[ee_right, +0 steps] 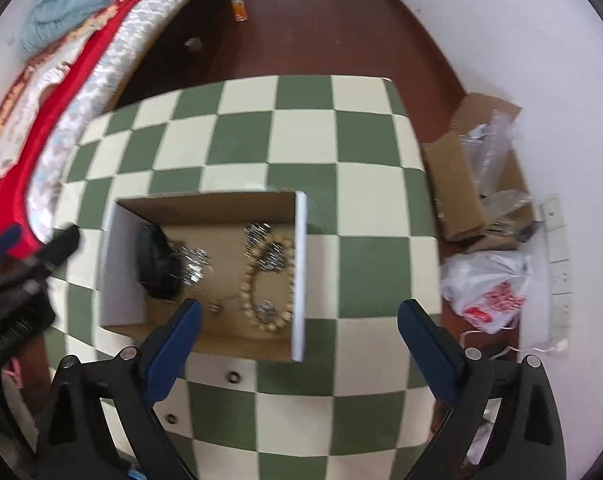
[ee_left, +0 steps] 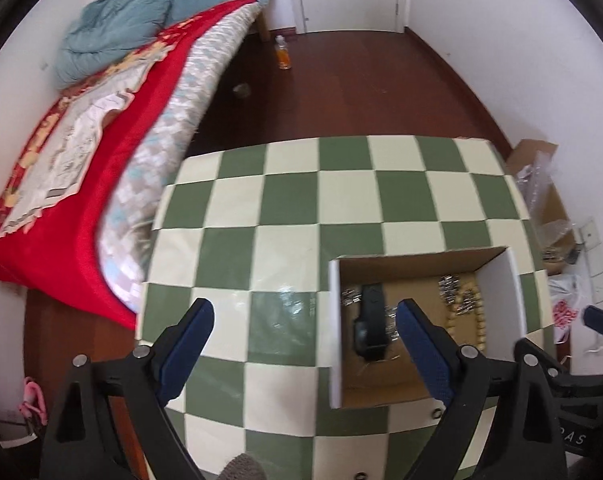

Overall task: Organize jewelry
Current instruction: 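Raise both tools away from the box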

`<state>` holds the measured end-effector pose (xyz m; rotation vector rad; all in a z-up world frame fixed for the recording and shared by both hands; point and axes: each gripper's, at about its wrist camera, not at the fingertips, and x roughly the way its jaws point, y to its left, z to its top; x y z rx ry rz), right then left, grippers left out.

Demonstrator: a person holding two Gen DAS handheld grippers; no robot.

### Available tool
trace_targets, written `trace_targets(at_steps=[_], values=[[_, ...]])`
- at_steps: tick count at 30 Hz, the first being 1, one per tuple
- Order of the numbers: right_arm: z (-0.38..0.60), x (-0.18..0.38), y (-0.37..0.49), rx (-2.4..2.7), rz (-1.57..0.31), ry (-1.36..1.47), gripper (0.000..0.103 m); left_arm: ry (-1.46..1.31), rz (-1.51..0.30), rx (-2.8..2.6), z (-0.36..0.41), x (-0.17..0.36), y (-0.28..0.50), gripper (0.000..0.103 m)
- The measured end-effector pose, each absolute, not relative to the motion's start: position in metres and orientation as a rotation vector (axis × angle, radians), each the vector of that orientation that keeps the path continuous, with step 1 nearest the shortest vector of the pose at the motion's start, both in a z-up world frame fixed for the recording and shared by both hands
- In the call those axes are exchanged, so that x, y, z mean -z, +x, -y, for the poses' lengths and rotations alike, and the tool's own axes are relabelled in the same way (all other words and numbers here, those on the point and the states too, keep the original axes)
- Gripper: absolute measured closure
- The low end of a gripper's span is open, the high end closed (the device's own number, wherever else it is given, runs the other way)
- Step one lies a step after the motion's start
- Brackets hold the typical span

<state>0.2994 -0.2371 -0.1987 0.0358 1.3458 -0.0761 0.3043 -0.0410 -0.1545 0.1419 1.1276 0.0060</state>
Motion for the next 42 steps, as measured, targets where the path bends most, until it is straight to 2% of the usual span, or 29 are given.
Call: trace_targets(at_steps=[1, 15, 36, 42], values=[[0.235, 0.201, 0.295, 0.090, -1.343, 0.017, 0.000, 0.145, -1.124, -0.013, 0.038, 0.156, 0.301, 0.000], [0.224, 0.192, 0.251, 0.125, -1.252, 0.064, 0.000, 0.106, -1.048, -0.052, 0.019, 0.142, 0.247, 0.000], [0.198, 0.092, 0.155, 0.085, -1.006, 0.044, 0.000, 0.064, -0.862, -0.064, 0.000, 0.068, 0.145, 0.000], [0.200, 0.106, 0.131, 0.062, -1.044, 0.096, 0.000, 0.083, -0.882, -0.069, -0.001, 0.086, 0.127, 0.000]])
